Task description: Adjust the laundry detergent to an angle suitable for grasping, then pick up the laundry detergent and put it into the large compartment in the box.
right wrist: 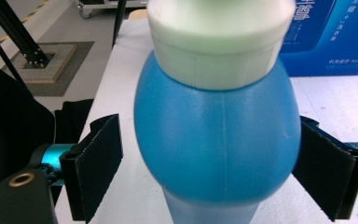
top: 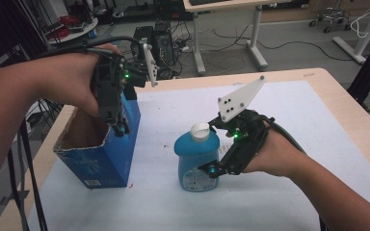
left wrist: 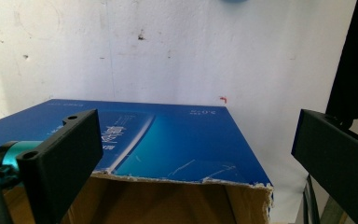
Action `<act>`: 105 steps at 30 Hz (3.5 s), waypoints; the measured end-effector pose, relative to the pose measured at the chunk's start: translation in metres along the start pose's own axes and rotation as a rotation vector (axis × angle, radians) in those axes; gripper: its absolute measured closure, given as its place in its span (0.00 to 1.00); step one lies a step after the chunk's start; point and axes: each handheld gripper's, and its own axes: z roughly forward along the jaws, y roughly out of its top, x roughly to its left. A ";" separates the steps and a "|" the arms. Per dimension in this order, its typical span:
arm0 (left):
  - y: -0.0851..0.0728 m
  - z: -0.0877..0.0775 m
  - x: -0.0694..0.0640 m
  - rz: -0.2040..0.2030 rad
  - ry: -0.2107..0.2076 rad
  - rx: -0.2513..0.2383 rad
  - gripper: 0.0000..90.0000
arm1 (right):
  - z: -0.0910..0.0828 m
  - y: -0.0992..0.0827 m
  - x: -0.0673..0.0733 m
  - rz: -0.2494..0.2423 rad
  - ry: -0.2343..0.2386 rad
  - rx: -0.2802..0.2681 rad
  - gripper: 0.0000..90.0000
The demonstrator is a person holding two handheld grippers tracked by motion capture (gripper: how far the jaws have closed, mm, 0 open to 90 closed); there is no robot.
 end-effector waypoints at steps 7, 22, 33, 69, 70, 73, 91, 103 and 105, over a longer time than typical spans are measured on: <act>0.000 0.000 0.001 0.000 -0.001 0.000 0.02 | -0.013 0.002 0.002 0.001 -0.012 0.021 0.10; 0.000 0.000 0.001 -0.001 0.001 -0.001 0.02 | -0.050 0.011 0.002 0.019 -0.051 0.259 0.01; 0.000 0.001 0.002 -0.003 -0.003 0.002 0.02 | -0.067 0.037 0.008 -0.030 -0.071 0.561 0.01; 0.009 -0.004 0.007 -0.004 -0.004 -0.027 0.02 | -0.102 0.064 0.016 0.023 -0.043 0.853 0.03; 0.009 -0.005 0.008 -0.007 -0.001 -0.028 0.02 | -0.103 0.064 0.016 0.025 -0.045 0.852 0.03; 0.009 -0.006 0.009 -0.015 -0.004 -0.033 0.02 | -0.105 0.065 0.016 0.025 -0.051 0.844 0.03; 0.010 -0.003 0.027 -0.030 -0.007 -0.034 0.02 | -0.102 0.067 0.007 0.026 -0.040 0.854 0.03; 0.008 -0.005 0.023 -0.027 0.004 -0.036 0.02 | -0.098 0.070 0.011 0.008 -0.034 0.863 0.03; 0.009 -0.007 0.021 -0.023 0.005 -0.038 0.02 | -0.098 0.069 0.011 0.011 -0.038 0.859 0.03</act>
